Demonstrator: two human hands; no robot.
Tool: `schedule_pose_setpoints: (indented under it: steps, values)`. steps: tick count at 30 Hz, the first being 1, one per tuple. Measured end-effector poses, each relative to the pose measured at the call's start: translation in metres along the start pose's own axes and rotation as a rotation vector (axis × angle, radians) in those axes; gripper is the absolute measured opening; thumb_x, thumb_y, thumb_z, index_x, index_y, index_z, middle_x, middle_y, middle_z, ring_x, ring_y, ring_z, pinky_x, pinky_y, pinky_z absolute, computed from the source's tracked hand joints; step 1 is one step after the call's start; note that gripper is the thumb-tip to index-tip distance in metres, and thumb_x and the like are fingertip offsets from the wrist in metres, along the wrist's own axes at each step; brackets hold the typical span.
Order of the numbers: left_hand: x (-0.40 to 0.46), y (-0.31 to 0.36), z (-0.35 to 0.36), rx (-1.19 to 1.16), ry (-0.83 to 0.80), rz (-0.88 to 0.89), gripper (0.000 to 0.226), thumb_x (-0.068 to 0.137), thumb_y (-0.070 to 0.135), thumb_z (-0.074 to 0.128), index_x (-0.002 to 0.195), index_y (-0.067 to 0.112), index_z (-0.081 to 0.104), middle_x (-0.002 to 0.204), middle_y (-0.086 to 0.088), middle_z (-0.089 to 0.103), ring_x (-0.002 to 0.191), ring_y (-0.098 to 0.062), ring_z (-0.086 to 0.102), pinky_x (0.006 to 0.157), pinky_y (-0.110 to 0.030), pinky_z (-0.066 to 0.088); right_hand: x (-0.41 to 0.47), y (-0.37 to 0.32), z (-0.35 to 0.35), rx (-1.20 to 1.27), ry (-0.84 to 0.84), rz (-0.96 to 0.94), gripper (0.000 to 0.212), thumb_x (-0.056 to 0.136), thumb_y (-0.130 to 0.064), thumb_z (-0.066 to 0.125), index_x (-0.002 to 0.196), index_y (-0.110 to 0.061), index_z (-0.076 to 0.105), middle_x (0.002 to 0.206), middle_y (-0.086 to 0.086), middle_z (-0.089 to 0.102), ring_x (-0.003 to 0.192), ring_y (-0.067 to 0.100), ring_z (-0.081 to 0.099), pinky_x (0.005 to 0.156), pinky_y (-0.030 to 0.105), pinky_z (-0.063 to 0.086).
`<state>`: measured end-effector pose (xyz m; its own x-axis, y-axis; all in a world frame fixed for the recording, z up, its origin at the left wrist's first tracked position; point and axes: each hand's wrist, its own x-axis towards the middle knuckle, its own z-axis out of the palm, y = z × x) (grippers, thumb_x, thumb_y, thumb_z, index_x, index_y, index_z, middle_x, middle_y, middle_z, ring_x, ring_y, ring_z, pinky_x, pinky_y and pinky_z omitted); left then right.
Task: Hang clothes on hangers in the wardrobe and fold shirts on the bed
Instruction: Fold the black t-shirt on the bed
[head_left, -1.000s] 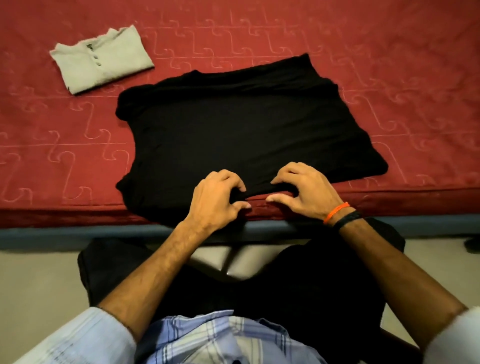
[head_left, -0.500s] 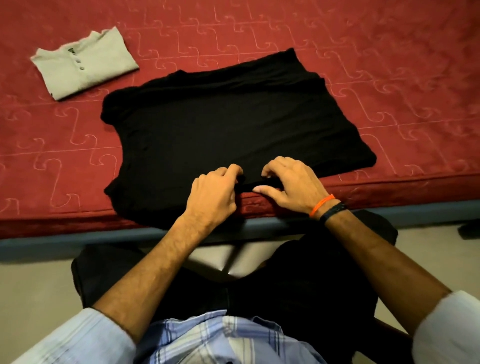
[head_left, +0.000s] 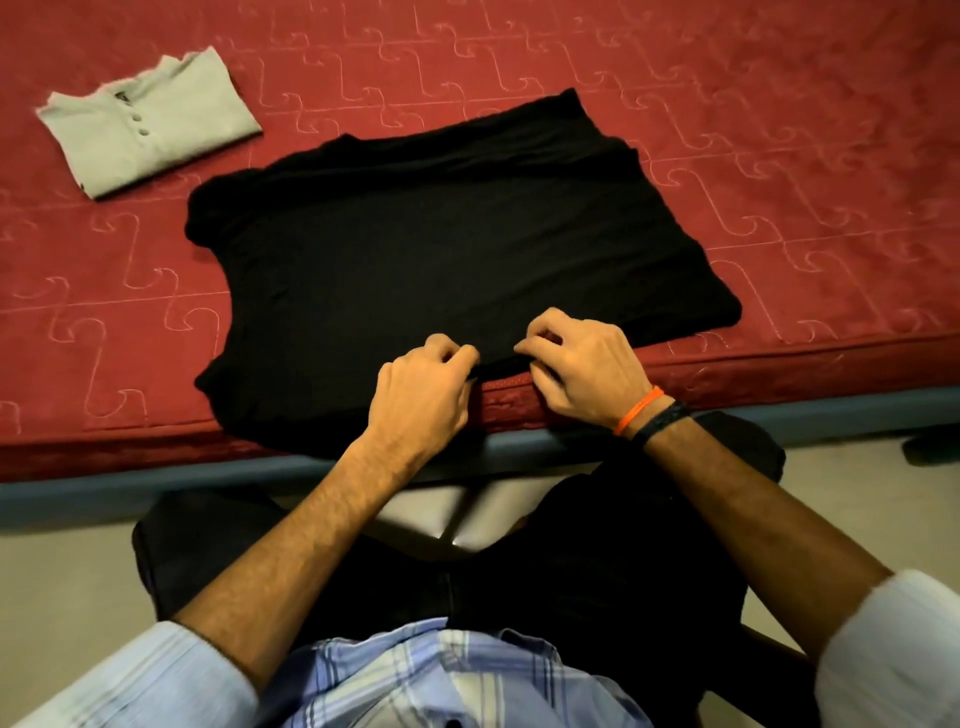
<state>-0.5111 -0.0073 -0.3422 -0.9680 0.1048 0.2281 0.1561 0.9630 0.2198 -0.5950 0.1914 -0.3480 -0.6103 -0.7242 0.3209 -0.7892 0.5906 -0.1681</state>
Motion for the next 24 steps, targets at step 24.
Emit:
schedule_pose_setpoints:
  steps: [24]
  values:
    - [-0.004,-0.009,0.009,-0.087,0.106,0.069,0.010,0.086,0.020,0.066,0.095,0.018,0.067,0.100,-0.005,0.064,0.058,-0.028,0.064,0.043,-0.038,0.052,-0.004,0.006,-0.003,0.056,0.201,-0.124,0.006,0.087,-0.010,0.067,0.090,-0.009,0.073,0.092,0.006,0.067,0.076,0.026,0.058,0.064,0.038,0.044]
